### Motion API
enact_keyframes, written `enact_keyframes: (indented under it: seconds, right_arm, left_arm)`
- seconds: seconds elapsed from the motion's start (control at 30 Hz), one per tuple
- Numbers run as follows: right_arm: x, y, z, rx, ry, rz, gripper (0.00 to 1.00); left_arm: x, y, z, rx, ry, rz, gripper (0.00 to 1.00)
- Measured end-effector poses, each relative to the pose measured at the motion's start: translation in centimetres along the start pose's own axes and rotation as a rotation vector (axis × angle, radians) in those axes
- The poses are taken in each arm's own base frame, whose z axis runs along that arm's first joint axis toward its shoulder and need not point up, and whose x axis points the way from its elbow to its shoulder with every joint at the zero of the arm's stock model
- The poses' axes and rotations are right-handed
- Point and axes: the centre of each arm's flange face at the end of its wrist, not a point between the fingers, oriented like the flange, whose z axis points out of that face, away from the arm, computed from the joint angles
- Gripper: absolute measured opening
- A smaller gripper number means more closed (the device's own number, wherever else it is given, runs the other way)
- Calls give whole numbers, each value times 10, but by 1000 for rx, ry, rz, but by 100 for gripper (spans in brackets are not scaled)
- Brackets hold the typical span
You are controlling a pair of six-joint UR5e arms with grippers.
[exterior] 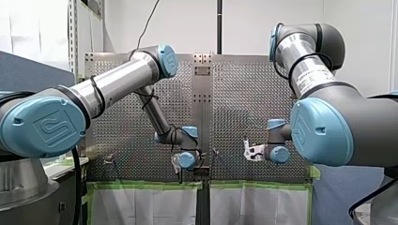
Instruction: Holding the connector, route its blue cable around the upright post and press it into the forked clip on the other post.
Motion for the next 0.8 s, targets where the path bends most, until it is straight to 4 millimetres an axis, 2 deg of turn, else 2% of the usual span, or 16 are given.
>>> enact_keyframes:
  seconds: [0.03, 0.07, 0.1, 0.13, 0.17, 0.2, 0.27, 0.3, 0.33, 0.37, 0.57, 0.8]
  right_arm:
    - [0, 0, 0, 2, -1, 0, 0]
    - [0, 0, 0, 3, -1, -1, 0]
    - [0, -1, 0, 5, -2, -1, 0]
    - [0, -1, 0, 7, -2, -1, 0]
    - [0, -1, 0, 8, -2, -1, 0]
    - [0, -1, 0, 10, -3, -1, 0]
    - [0, -2, 0, 11, -4, -1, 0]
    - [0, -2, -1, 12, -5, -1, 0]
    - [-1, -2, -1, 12, -5, 0, 0]
    - [-1, -2, -1, 12, -6, 0, 0]
    - [-1, -2, -1, 13, -6, 0, 0]
    - [-1, -2, -1, 13, -6, 2, 0]
  left_arm:
    - [0, -1, 0, 6, 6, 0, 19]
    - [1, -1, -1, 10, 11, 1, 25]
    - [1, -1, -1, 12, 16, 3, 25]
    - [1, -2, -2, 12, 23, 7, 30]
    - [2, -1, -2, 12, 30, 11, 41]
    - [3, -1, -3, 11, 38, 17, 41]
    - [3, -1, -4, 12, 56, 32, 65]
    - [4, 0, -4, 13, 63, 39, 65]
    - [4, 0, -5, 12, 73, 47, 91]
    - [5, 1, -6, 11, 79, 52, 100]
    - [8, 1, -12, -8, 116, 91, 100]
    - [2, -7, -20, -4, 156, 129, 100]
